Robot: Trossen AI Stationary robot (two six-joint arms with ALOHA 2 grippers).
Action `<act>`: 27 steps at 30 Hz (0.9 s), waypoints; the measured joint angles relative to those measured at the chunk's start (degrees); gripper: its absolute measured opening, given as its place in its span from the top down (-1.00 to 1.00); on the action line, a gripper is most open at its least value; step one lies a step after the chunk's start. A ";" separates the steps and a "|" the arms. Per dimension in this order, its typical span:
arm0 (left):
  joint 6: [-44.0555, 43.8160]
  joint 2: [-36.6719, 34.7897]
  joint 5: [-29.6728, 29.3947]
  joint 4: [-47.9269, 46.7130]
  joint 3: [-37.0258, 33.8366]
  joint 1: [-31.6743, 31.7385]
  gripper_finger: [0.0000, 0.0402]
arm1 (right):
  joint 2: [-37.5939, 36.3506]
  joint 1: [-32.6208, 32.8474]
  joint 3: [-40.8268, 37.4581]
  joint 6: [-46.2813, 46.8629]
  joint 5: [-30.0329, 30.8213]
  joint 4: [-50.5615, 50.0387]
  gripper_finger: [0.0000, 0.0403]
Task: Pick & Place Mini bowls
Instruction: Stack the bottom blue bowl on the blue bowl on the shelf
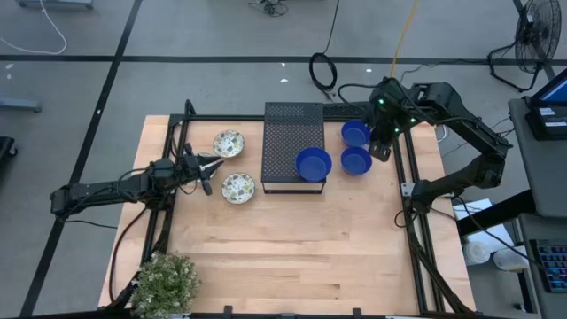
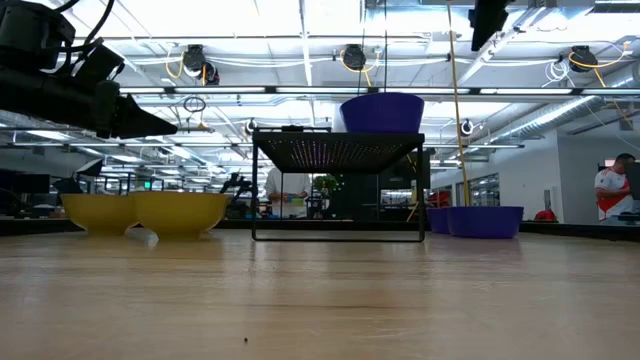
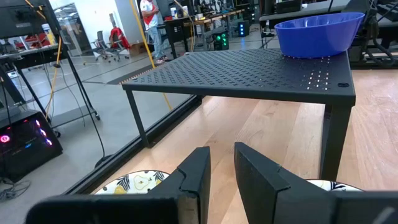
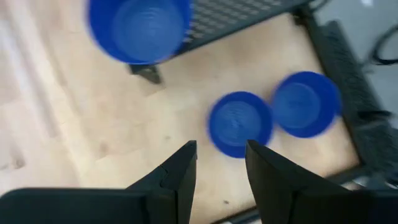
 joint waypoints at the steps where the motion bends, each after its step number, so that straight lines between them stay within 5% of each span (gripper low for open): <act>1: -0.02 -0.01 0.00 -0.01 0.01 0.02 0.62 | 0.00 0.00 0.00 -0.05 -1.23 -0.01 0.37; 18: 0.00 -0.01 0.00 -0.01 0.01 0.01 0.62 | -0.02 0.00 -0.37 12.40 -4.57 0.11 0.37; 27: 0.00 0.00 0.00 0.01 0.01 0.00 0.62 | -0.67 0.35 -12.64 9.41 -4.53 -0.02 0.37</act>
